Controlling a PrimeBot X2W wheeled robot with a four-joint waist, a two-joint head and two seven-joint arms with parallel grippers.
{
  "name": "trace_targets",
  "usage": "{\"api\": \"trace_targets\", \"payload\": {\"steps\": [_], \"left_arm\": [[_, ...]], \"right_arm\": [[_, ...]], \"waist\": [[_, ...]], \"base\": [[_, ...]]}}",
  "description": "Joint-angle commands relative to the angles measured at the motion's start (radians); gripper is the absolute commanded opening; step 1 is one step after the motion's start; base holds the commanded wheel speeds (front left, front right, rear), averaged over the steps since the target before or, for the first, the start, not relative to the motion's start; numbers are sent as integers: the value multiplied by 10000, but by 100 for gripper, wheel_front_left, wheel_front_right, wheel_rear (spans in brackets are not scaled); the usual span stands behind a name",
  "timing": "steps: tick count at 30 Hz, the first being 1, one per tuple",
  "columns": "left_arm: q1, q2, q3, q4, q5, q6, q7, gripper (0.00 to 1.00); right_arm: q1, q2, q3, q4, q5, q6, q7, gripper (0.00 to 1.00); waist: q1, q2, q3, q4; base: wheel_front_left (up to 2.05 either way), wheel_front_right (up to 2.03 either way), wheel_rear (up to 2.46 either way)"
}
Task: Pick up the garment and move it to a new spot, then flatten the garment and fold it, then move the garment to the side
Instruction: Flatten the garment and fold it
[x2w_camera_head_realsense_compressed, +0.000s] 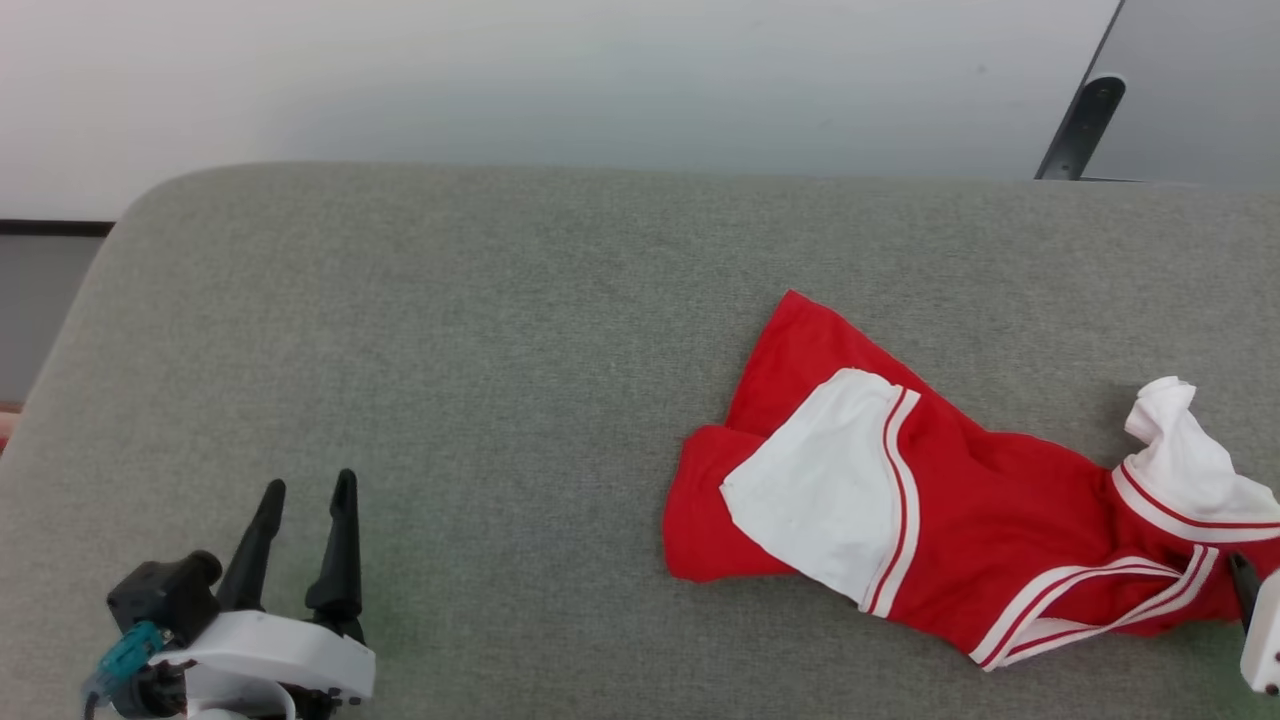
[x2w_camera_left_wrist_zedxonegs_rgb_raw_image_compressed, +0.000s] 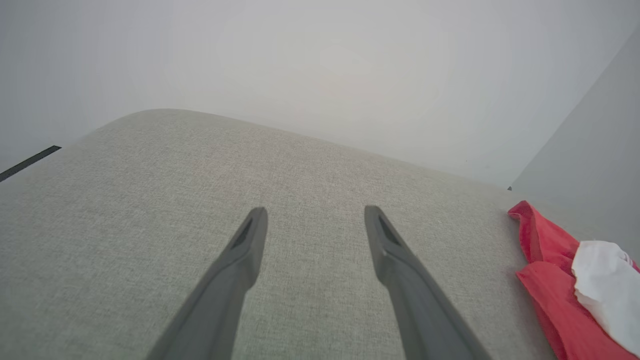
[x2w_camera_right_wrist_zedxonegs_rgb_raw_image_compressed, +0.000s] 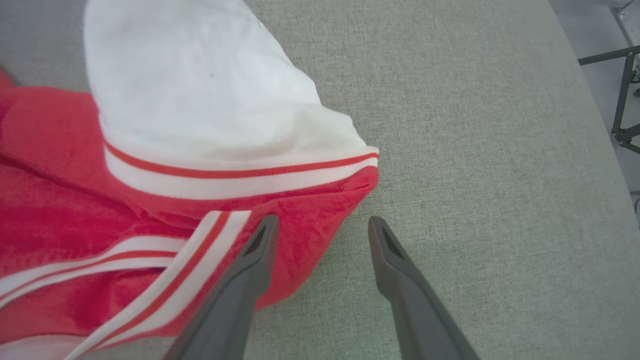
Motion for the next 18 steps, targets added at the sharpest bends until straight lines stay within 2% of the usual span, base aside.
{"api": "trace_targets", "payload": {"steps": [1, 12, 18], "left_arm": [[3, 58, 29, -29, 32, -43, -5, 100], [113, 142, 127, -184, 46, -38, -5, 100], [104, 95, 134, -266, 49, -38, -5, 100]], "right_arm": [[-158, -49, 76, -150, -19, -7, -88, 100], [78, -230, 913, -1869, 307, -7, -583, 100], [-230, -408, 1755, -2049, 374, -8, -1399, 100]], "waist": [[0, -1, -28, -86], [0, -1, -107, -370], [0, -1, -56, -385]], "base": [[0, 0, 0], [0, 0, 0], [0, 0, 0]]}}
